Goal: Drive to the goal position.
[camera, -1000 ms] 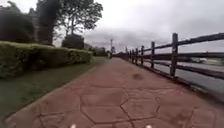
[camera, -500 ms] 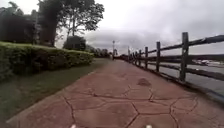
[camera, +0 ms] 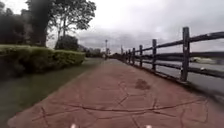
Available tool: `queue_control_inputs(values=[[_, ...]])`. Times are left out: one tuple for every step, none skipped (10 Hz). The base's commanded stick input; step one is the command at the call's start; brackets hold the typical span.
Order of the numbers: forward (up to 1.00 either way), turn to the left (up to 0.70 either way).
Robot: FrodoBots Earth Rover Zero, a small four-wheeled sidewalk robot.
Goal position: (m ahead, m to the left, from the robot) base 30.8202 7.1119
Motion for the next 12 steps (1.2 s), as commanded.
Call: queue_control_inputs(values=[[0.84, 0.0], [0.84, 0.0], [0.84, 0.0], [0.84, 0.0], [0.84, 0.0], [0.84, 0.0], [0.84, 0.0], [0.84, 0.0], [0.84, 0.0], [0.84, 0.0], [0.84, 0.0], [0.84, 0.0]])
